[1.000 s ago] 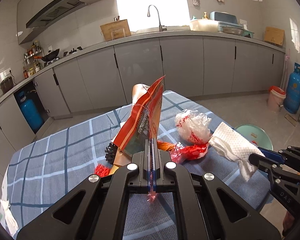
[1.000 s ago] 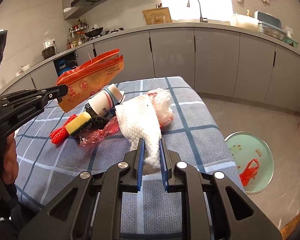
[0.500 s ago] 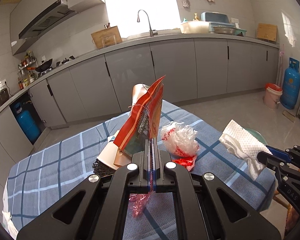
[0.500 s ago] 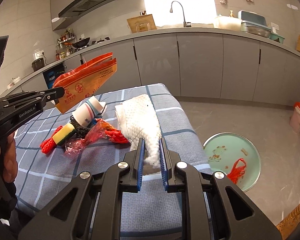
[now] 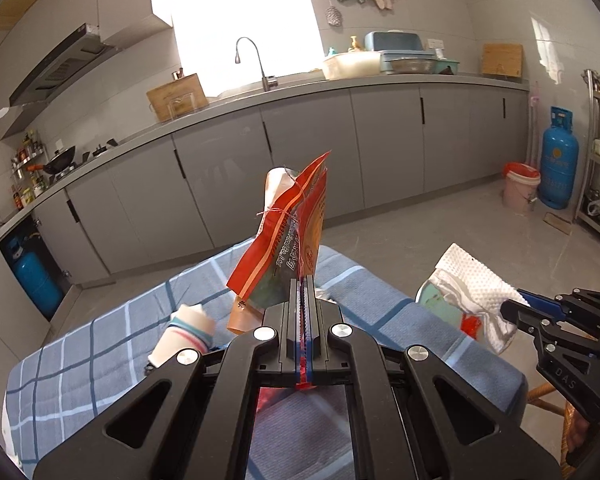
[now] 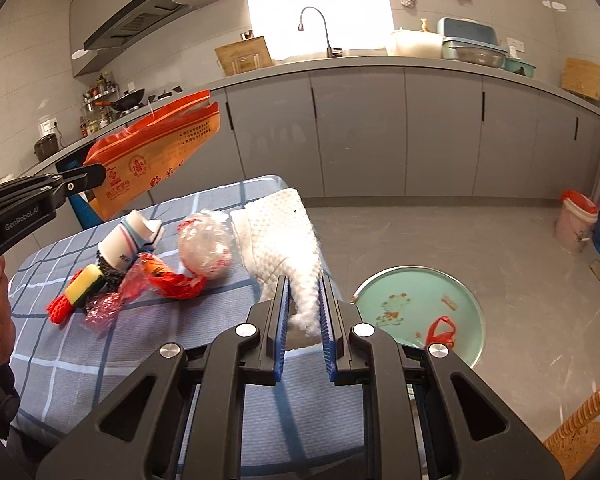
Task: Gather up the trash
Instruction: 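Carry the paper bag and tissue over the basin and release both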
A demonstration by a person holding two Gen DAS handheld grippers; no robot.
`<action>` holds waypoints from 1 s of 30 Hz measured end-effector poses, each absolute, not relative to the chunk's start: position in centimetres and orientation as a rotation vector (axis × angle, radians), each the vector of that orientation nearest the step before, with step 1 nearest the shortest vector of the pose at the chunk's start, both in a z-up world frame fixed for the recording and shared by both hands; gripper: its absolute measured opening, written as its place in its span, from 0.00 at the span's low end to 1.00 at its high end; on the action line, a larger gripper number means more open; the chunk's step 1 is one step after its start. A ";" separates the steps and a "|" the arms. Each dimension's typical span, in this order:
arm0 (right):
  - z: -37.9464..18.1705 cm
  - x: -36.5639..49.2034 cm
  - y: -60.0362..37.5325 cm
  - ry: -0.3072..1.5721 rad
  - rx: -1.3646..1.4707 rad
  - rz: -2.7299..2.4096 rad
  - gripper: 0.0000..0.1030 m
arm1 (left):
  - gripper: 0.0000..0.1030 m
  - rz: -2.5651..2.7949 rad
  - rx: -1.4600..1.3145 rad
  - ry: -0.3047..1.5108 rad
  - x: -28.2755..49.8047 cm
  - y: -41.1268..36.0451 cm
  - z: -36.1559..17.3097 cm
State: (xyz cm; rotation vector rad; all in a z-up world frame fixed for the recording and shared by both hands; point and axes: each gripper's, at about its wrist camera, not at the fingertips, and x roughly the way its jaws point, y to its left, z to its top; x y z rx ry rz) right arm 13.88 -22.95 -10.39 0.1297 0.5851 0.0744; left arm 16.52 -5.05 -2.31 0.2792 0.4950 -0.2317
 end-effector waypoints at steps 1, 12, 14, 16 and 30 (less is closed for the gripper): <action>-10.5 14.0 -23.5 0.585 0.134 0.062 0.16 | 0.02 -0.247 0.285 0.494 16.6 -5.7 -2.3; -12.7 15.3 -29.3 0.609 0.175 -0.047 0.16 | 0.02 -0.374 0.331 0.504 17.8 -11.9 -4.1; -13.1 15.6 -30.0 0.614 0.179 -0.061 0.16 | 0.02 -0.392 0.340 0.509 18.3 -13.1 -4.6; -13.6 16.0 -31.0 0.621 0.185 -0.077 0.16 | 0.02 -0.413 0.346 0.518 18.7 -14.2 -5.1; -18.4 19.1 -36.2 0.690 0.230 -0.142 0.17 | 0.02 -0.520 0.381 0.621 22.1 -21.1 -9.8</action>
